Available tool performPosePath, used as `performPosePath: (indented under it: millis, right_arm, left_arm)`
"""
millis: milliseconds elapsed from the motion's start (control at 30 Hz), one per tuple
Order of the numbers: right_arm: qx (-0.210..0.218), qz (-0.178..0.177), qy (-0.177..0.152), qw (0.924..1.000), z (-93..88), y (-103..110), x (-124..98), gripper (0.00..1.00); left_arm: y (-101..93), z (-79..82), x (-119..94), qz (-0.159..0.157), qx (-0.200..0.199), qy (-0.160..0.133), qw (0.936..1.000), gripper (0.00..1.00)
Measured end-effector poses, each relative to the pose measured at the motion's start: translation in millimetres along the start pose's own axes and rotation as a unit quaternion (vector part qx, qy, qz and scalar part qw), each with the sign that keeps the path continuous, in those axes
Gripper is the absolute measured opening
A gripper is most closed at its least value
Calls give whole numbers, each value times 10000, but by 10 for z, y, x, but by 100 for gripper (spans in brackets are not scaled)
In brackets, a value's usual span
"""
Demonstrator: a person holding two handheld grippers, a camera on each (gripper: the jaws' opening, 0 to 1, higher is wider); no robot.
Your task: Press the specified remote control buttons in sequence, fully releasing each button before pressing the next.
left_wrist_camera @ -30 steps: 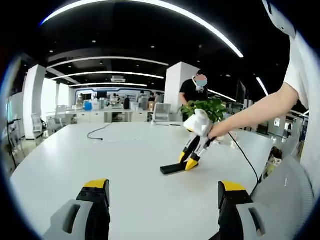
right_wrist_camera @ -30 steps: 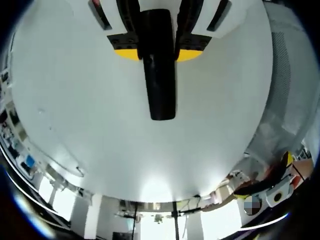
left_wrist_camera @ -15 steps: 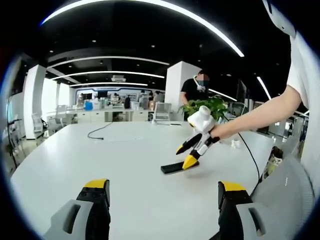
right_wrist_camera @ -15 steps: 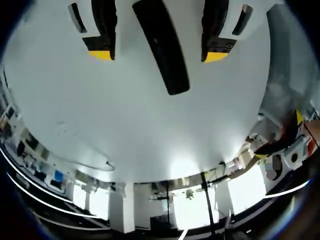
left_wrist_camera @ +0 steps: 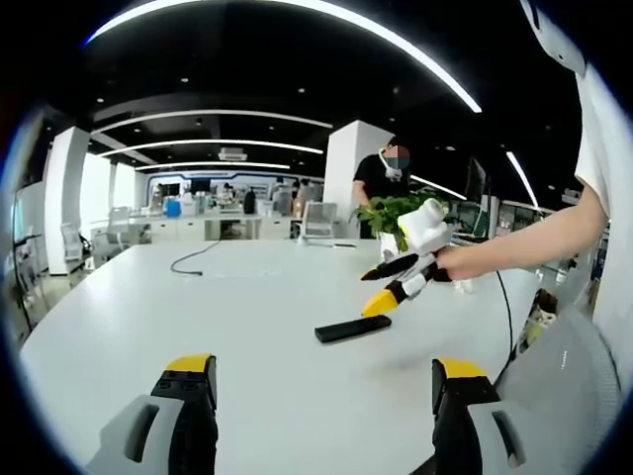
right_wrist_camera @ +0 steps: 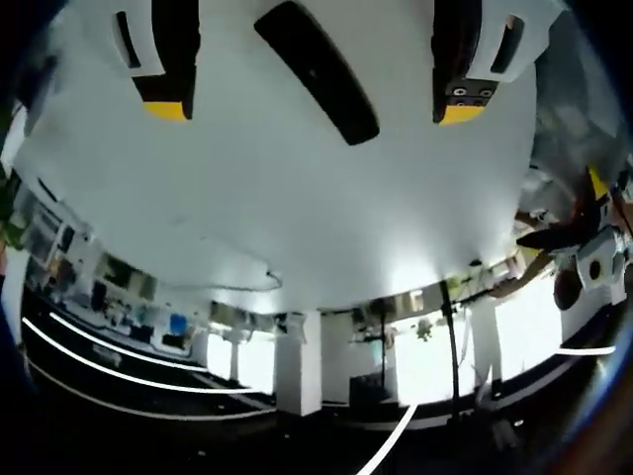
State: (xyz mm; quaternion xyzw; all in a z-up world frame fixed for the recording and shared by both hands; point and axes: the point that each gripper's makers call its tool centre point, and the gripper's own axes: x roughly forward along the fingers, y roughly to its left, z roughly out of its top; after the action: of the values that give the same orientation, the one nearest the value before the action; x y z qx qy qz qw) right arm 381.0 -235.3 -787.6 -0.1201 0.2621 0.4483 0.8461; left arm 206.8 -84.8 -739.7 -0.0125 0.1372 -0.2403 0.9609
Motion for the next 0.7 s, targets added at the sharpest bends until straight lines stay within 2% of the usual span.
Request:
performPosePath:
  millis: [100,433,700]
  right_arm:
    - [322,-77,-220,9992,75,-5,-89,99]
    - [566,-332,-578,9962,109,71,-365,99]
    - [877,-679,-982,9890,140,167,-668,99]
  left_arm:
    - [0,7,-3,3,-7,-19,10000,93]
    - [10,11,-8,32,-41,-28,10000,93]
    - [-9,10,-5,-9,-50,-15,10000,93]
